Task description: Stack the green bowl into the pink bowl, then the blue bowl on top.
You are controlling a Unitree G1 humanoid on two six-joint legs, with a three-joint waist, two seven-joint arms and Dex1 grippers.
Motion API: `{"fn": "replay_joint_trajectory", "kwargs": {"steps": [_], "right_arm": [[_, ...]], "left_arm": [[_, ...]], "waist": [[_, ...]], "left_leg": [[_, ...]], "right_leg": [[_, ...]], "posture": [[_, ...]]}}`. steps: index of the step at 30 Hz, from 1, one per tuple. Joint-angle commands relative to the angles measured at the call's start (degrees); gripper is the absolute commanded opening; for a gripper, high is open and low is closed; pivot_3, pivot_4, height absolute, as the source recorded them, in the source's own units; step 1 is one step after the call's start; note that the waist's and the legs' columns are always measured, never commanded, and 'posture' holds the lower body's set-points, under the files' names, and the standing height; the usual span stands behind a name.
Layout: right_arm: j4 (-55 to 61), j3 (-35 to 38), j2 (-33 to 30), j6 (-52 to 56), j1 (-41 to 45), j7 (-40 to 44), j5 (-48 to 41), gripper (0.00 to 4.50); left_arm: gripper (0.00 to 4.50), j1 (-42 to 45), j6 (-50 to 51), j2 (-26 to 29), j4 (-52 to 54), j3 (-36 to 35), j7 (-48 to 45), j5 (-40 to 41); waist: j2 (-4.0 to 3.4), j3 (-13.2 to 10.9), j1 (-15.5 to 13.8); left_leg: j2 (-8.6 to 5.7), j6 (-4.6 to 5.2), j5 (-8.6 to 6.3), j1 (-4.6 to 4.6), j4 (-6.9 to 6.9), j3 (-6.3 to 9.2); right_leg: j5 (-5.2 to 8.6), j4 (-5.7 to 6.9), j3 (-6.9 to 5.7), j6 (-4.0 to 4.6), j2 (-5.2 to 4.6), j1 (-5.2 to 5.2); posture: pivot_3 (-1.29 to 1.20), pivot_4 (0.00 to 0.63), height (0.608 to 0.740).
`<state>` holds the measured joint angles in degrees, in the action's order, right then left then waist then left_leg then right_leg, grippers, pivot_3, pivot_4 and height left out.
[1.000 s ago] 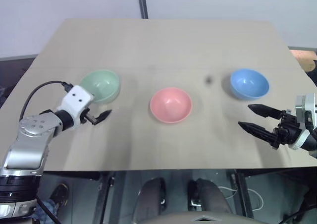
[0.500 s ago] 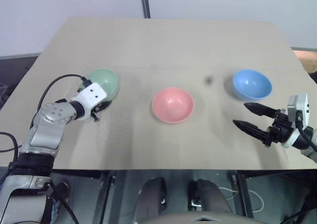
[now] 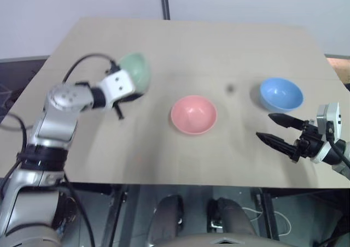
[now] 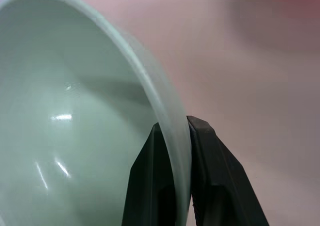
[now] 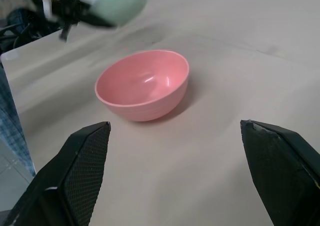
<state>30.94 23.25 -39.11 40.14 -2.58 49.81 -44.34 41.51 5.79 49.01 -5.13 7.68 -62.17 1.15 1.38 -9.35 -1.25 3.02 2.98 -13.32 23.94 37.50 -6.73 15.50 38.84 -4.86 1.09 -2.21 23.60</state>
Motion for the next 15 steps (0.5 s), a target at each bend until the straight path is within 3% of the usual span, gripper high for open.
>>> {"fn": "replay_joint_trajectory", "kwargs": {"steps": [1, 4, 8, 15], "right_arm": [[1.36, 0.69, -0.83, -1.3, 0.4, -0.4, -1.3, 4.5], [1.37, 0.71, -0.98, -1.6, 0.27, -0.59, -1.46, 4.5], [1.54, 0.68, -0.99, -2.02, 0.05, -0.88, -1.39, 4.5], [1.93, 1.13, -1.01, -2.54, -0.63, -1.6, -1.74, 4.5]], "left_arm": [[0.08, 5.55, -6.26, -2.91, 2.12, 5.07, -4.94, -1.0], [0.08, 8.06, -8.81, -5.4, 3.69, 8.16, -9.67, 0.39], [0.08, 7.46, -15.54, -4.68, 4.8, 12.34, -18.9, 1.34], [0.08, 9.67, -25.98, -3.87, -2.87, 14.99, -23.09, -3.52]], "waist": [[-0.01, 0.01, 0.18], [-0.02, -0.01, 0.74], [-0.04, -0.02, 1.12], [-0.04, -0.02, 0.6]], "left_leg": [[-0.01, -0.04, 0.02, -0.01, 0.0, -0.03], [0.05, -0.08, 0.04, -0.07, -0.01, -0.13], [0.14, -0.16, 0.08, -0.15, -0.07, -0.16], [0.13, -0.16, 0.1, -0.15, 0.0, -0.14]], "right_leg": [[0.0, 0.0, 0.04, 0.01, 0.02, 0.0], [-0.01, 0.01, 0.19, 0.01, 0.18, 0.02], [0.01, 0.05, 0.26, 0.02, 0.3, 0.04], [0.01, 0.07, 0.26, -0.02, 0.3, 0.02]], "posture": [[0.0, 0.15, 0.74], [0.0, 0.15, 0.74], [0.0, 0.15, 0.74], [0.0, 0.15, 0.74]]}}
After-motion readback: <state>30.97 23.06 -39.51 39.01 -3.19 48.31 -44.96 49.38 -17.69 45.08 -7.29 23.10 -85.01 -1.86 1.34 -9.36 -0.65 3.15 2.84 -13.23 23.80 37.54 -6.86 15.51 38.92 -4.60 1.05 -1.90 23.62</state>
